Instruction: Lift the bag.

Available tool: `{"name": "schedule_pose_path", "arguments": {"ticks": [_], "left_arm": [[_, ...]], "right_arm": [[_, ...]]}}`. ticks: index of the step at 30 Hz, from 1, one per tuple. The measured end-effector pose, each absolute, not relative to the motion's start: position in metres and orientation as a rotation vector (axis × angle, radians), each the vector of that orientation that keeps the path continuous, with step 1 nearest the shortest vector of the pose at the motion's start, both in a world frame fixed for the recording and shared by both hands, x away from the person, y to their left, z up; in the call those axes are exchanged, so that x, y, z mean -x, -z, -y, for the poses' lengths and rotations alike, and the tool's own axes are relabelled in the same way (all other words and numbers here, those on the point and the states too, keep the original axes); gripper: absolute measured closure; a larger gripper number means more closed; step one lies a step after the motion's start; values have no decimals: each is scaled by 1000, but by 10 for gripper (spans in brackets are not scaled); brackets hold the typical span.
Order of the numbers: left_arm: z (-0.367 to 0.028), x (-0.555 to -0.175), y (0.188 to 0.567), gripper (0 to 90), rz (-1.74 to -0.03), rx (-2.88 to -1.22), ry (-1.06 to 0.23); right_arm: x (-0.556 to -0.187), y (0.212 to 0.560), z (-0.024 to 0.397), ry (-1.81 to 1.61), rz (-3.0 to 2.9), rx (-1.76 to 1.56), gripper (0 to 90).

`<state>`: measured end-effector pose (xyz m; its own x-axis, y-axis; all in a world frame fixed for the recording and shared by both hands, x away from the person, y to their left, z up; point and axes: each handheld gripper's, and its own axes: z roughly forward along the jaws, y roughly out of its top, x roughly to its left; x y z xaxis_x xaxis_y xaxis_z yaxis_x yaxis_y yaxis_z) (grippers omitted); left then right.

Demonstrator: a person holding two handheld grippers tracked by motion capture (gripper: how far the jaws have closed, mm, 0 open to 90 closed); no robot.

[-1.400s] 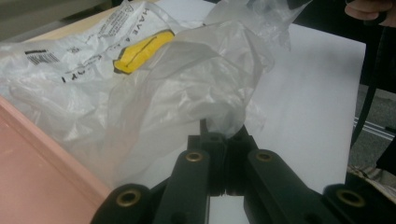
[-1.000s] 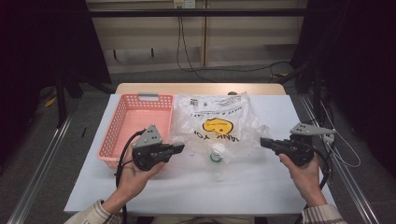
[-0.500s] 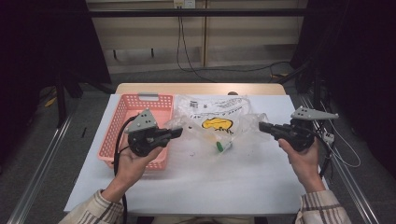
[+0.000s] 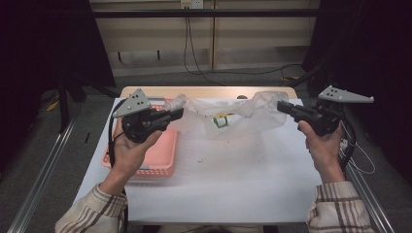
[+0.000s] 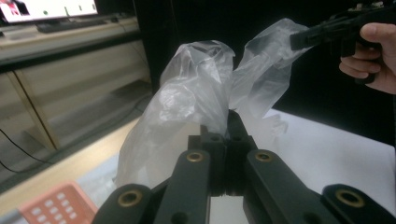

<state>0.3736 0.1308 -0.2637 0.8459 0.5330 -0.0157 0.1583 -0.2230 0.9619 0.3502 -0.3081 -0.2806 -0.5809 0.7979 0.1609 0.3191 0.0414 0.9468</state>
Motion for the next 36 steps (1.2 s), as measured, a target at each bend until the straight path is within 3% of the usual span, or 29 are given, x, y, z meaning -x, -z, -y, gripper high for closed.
{"name": "schedule_pose_path", "arguments": {"ticks": [20,31,36], "left_arm": [[-144,-412,184,900,-592,-1672,-509],[-134,-422,156,900,-615,-1644,-511],[-133,-424,170,900,-626,-1674,-518]], "right_arm": [[-380,176,305,-1570,-1727,-1005,900],[-401,154,305,-1557,-1704,-1042,900],[-403,160,302,-1533,-1725,-1043,900]]}}
